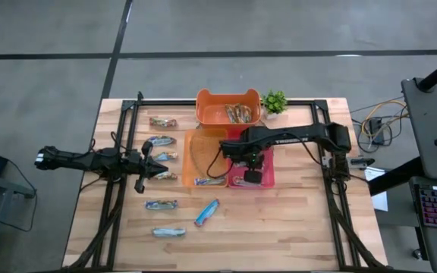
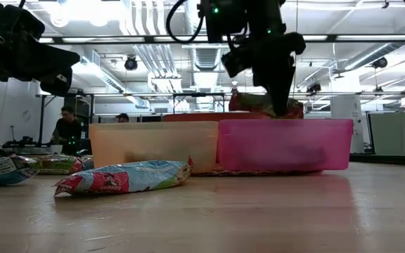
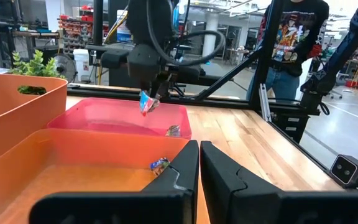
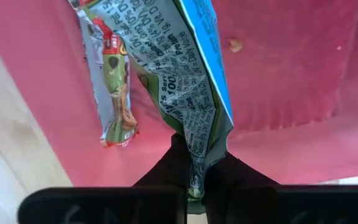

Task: Pick and place Granola Bars by type
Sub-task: Put the red granola bar into the pink bin

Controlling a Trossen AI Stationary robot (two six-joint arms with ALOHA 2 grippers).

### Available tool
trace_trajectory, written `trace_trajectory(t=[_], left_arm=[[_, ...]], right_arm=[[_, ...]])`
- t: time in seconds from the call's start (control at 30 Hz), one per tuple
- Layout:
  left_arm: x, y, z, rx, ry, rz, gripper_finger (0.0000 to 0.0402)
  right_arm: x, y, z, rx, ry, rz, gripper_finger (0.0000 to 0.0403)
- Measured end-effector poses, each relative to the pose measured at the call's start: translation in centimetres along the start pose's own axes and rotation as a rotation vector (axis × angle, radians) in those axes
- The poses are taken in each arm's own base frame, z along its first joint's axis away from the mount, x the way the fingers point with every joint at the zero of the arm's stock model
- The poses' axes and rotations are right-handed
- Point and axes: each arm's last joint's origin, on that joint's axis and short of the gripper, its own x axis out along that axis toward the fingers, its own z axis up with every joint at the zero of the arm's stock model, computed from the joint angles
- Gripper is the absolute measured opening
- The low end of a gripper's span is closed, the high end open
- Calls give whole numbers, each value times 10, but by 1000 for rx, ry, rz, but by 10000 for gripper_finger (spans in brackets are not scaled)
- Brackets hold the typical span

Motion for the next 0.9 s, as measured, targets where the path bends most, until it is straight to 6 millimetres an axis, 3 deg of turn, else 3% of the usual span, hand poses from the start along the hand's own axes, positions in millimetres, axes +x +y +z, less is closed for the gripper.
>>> trace_trajectory(t=[0.33,0.9], left_arm=[[0,0,0,0,0,0,0],[0,0,0,0,0,0,0]], right_arm=[[18,2,9,-9,34,-4,11],[49,3,4,11,73,11,11]])
